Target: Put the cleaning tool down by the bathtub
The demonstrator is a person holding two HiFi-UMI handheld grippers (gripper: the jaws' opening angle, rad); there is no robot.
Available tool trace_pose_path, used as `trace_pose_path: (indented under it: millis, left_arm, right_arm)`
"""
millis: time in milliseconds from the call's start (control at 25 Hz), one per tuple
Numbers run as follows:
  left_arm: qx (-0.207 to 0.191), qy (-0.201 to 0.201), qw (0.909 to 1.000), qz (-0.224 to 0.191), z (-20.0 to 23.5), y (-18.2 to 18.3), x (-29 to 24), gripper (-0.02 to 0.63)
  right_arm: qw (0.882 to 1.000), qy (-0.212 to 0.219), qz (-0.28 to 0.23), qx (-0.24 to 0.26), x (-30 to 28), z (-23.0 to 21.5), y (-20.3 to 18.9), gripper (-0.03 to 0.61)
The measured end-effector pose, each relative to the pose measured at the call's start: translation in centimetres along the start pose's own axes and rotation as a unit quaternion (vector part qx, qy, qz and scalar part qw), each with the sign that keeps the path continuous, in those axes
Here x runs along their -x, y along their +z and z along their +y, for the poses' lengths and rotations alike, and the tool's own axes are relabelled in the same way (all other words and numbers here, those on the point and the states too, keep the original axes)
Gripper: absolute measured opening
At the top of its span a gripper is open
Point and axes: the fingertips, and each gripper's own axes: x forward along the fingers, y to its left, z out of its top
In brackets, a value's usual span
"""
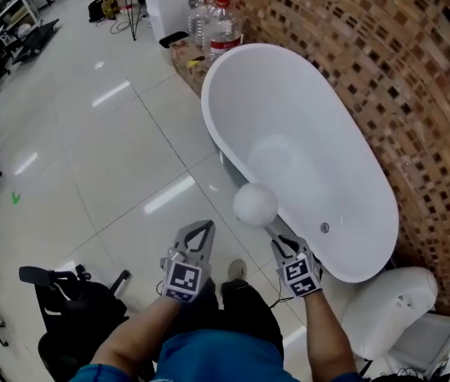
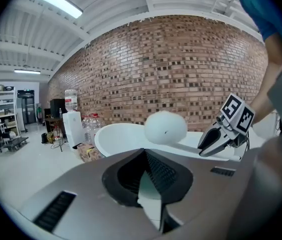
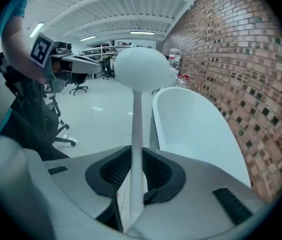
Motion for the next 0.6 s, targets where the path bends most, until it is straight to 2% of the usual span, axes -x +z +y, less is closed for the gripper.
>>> trace_pose_path:
  millis: [120,240,600]
  left_arm:
    - [0.007,-0.002,1.0,0.005,0.5,-3.7,-3.3,0.003]
    - [0.008,-0.003,0.9999,0.01,1.8,-9.0,-6.8,0.003]
    - [0.006,-0.007,0.9997,0.021,4.8,-23.9,-16.7,0.003]
  right_arm:
    - [1.0,0.014,0.015,0.013,-5.9,-0.9,-1.4,0.097]
    - [0.999,0.022,0.027,0.015,-12.3,-1.0,-3.4,0.097]
    - [0.997,0.022,0.072,0.01,-29.7,-1.9,-12.4,0.097]
